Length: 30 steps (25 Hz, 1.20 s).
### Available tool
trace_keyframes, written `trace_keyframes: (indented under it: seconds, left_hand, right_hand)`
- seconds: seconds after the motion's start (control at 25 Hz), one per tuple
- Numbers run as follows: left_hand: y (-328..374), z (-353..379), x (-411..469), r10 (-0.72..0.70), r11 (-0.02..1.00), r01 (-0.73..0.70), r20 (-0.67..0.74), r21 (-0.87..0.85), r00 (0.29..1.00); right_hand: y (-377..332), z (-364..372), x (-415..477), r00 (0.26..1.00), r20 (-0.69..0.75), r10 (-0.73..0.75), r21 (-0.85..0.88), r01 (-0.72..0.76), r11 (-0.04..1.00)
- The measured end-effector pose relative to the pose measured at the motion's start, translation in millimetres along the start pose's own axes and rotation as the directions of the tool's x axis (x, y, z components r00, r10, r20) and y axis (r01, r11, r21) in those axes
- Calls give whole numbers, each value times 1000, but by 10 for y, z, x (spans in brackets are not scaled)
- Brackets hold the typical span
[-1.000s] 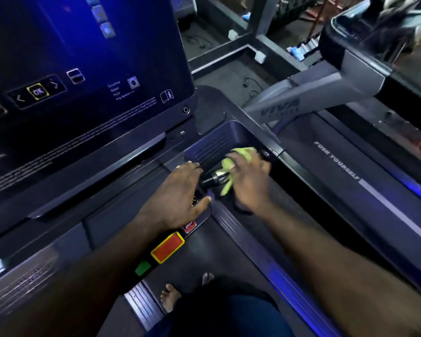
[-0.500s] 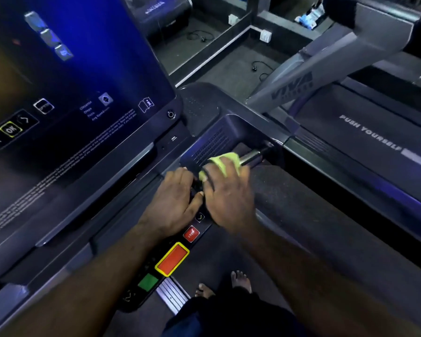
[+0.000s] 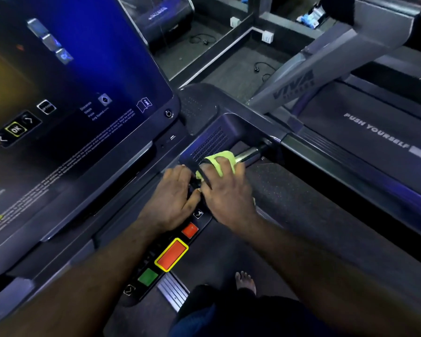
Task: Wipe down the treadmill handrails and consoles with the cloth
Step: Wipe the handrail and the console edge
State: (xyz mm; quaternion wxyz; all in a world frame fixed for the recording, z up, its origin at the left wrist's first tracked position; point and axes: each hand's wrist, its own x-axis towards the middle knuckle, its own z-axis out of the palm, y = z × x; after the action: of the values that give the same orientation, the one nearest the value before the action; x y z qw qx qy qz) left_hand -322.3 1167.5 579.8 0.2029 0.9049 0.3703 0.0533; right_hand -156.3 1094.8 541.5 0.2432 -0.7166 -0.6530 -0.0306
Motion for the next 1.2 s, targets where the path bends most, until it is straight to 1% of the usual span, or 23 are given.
trace_keyframes:
  seconds: [0.08,0.12,0.16,0.2,0.24,0.32,0.36,0.44,0.52,0.6,0.64,0.68,0.72,0.76,0.8,0.88,0.96,1.0,1.04,1.08,1.12,1.16,1.2]
  left_hand:
    - [16,3,-9,-6,1000,6,-5,-11,1000]
    - [23,-12,2,-7,1000,7,-5,-19,1000]
    - [31,-23,7,-10,999,10,-2,-30,1000]
    - [30,-28,3,-10,1000,10,-3,-28,1000]
    - [28,-27,-5,-8,1000,8,-3,-20,1000]
    - [25,-29,2,-2,1000,2,-6,-28,1000]
    - [27,-32,6,0,999,0,-12,-44,1000]
    - [26,-35,-17,-4,995,2,-23,-97,1000]
    - [23,-47,-28,-20,985,13,-37,-172,999]
    - [13,-37,-28,-18,986,9,-53,-164,998]
    - [15,-27,-26,-21,988,12,-54,-152,998]
    - [8,-28,-17,-26,989,19,-49,-145,998]
    - [-4,-22,-7,-28,990,22,-41,-137,999]
    - [-15,-11,6,-25,992,20,-38,-126,999]
    - [-12,-8,5,-25,993,21,-38,-116,999]
    - [-17,-10,5,-18,992,12,-46,-122,999]
    - [-12,-9,10,-14,993,7,-53,-121,998]
    - [-11,1,0,-11,993,4,-58,-118,998]
    - [-10,0,-2,-7,994,-1,-67,-112,998]
    - [-13,-6,5,-3,994,-5,-73,-111,997]
    - [-21,-9,16,-3,994,-5,-73,-113,997]
    - [-30,-5,25,-1,993,-7,-73,-114,997]
    - [-28,-1,26,0,994,-9,-75,-113,997]
  right_hand:
    - [379,3,123,994,29,-103,-59,104,993]
    - [617,-10,220,991,84,-104,-134,114,984]
    - [853,-42,314,991,122,-48,-191,71,979]
    - [1020,-57,359,993,114,42,-192,-20,981]
    - [1081,-42,368,988,70,141,-163,-128,978]
    - [825,9,311,955,-24,296,-89,-297,951]
    - [569,56,236,949,-19,316,-69,-317,946]
    - [51,102,16,967,18,255,23,-256,966]
    - [-115,87,-124,993,10,118,84,-118,989]
    - [219,34,-33,996,14,-87,12,87,996]
    - [494,33,54,991,36,-127,-51,129,990]
    - [755,5,169,996,49,-78,-96,83,992]
    - [973,-33,266,997,66,27,-118,-19,993]
    - [1112,-62,314,991,55,121,-118,-114,986]
    - [1156,-56,318,985,23,171,-110,-167,980]
    - [1114,-17,305,985,7,171,-63,-170,983]
    - [1076,-40,315,976,85,201,74,-207,975]
    - [1093,-71,324,972,104,212,181,-228,957]
    - [1092,-136,350,960,112,255,316,-278,907]
    - [1087,-232,383,936,134,324,487,-348,801]
    - [1081,-348,390,894,182,410,669,-418,614]
    - [1061,-469,358,851,253,460,827,-437,354]
    - [1010,-598,306,820,310,481,909,-404,104]
